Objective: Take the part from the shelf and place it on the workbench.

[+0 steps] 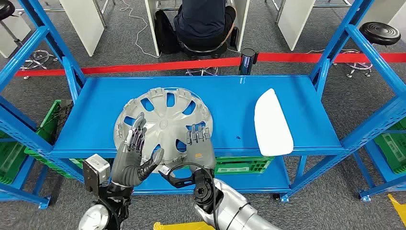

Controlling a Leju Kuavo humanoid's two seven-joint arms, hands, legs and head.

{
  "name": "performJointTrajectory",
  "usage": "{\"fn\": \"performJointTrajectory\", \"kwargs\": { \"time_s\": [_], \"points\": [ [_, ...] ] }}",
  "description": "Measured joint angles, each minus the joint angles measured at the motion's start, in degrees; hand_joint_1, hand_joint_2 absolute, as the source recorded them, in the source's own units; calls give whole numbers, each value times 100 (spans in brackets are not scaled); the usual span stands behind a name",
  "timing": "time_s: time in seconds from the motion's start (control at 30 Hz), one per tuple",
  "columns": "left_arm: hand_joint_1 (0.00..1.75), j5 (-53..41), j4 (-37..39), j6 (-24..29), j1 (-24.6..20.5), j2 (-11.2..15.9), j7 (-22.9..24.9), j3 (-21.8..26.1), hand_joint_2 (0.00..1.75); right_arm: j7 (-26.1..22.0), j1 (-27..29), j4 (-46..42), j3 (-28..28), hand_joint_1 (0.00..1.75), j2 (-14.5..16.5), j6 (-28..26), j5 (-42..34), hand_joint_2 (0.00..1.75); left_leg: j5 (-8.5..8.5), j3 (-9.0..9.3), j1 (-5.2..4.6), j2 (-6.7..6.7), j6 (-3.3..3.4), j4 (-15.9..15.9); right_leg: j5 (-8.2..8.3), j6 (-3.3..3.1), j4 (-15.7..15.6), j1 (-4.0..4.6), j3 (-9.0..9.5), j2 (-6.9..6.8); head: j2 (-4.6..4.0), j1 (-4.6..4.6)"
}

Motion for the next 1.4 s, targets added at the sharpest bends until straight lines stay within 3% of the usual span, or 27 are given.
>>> {"fn": "performJointTrajectory", "kwargs": {
  "time_s": [0.1, 0.3, 0.67, 0.8, 0.97, 1.4],
  "points": [
    [0, 36, 2, -45, -5, -1, -36, 0, 175, -318, 3, 10, 33, 0, 45, -232, -215, 175, 0, 0, 0, 0, 0, 0, 0, 0, 0, 0, -1, 0, 0, 1],
    [0, 145, 5, -144, -44, -1, -139, 1, 175, -1484, 81, 116, 117, 0, 202, -869, -1178, 175, 0, -1, 2, 0, 0, 0, 0, 0, 0, 2, -2, 0, 0, 0],
    [0, 202, 31, -174, -99, -1, -180, 27, 175, -1822, 131, 290, 244, 0, 281, -805, -1546, 175, 0, -3, 1, 0, 0, 0, 0, 0, 0, 1, -3, 0, -1, 9],
    [0, 260, 33, -191, -92, -1, -219, 63, 175, -1834, 170, 199, 311, 175, 261, -441, -1745, 175, 0, -3, 1, 0, 0, 0, 0, 0, 0, 1, -3, 0, 0, 9],
    [0, 300, 25, -214, -26, 3, -294, 147, 175, -1538, 76, 161, 343, 175, 185, 120, -2067, 175, 0, -2, 2, 0, 0, 0, 0, 0, -1, 1, -4, 0, 0, 4],
    [0, 450, 2, -273, 71, 16, -374, 289, 175, -1483, -117, 167, 376, 175, -36, 28, -2148, 175, 2, 11, 0, -3, 2, 0, 1, 0, -2, 0, -1, -1, 0, 14]
  ]
}}
